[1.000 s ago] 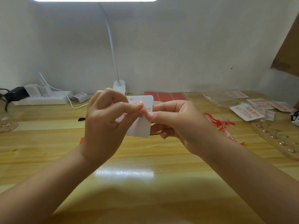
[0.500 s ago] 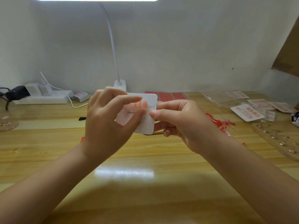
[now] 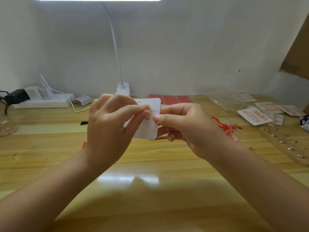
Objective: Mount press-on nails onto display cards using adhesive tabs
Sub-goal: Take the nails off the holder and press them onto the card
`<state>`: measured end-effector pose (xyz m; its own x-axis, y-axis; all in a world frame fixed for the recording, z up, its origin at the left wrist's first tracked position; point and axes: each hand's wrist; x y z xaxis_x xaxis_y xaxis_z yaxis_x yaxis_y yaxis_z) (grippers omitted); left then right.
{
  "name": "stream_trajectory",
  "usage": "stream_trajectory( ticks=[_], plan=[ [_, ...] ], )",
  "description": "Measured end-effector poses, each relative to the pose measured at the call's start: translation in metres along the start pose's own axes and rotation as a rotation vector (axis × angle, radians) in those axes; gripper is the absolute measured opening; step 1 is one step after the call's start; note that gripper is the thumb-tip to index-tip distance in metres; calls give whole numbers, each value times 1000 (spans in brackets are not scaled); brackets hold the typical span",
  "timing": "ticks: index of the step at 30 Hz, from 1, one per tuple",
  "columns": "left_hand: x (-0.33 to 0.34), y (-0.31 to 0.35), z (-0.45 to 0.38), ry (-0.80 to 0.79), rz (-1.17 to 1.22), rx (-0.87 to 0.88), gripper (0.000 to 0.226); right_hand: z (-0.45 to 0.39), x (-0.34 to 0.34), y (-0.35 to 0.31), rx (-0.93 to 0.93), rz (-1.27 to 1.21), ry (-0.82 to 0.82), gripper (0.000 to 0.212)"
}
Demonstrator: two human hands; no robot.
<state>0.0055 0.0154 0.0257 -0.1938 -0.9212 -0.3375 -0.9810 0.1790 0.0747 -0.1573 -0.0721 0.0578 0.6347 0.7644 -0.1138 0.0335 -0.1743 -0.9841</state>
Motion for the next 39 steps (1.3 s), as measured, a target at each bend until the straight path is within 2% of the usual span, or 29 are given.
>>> stream_trajectory(
  ticks=[10,15,23,32,36,37,39],
  plan=[
    [0,2,-1,-5,23,-3,14,-3,-5,3,-28,16,-31,9],
    [2,6,0,-4,57,-84,20,-3,-3,5,-26,5,-45,8],
    [1,6,-1,-17,125,-156,17,-4,-3,7,-16,-5,-34,10],
    [0,4,-1,-64,49,-43,16,-6,-6,9,-36,-4,-19,10],
    [-1,10,-4,-30,257,-147,31,-9,-7,10,-16,-55,3,11],
    [-2,11,-6,-22,275,-211,37,-10,-8,10,-12,-71,17,12],
    [-1,13,-6,-41,366,-446,50,-11,-9,12,-3,-97,45,14]
  ],
)
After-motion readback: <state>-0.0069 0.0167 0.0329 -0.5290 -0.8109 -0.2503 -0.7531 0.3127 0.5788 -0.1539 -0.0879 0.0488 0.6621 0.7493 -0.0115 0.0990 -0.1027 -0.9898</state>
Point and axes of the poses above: each hand's wrist, its own z-axis away from the middle knuckle, its own x-axis out of the palm, y = z × x, and after that the axes turned 5 degrees about z, right-handed
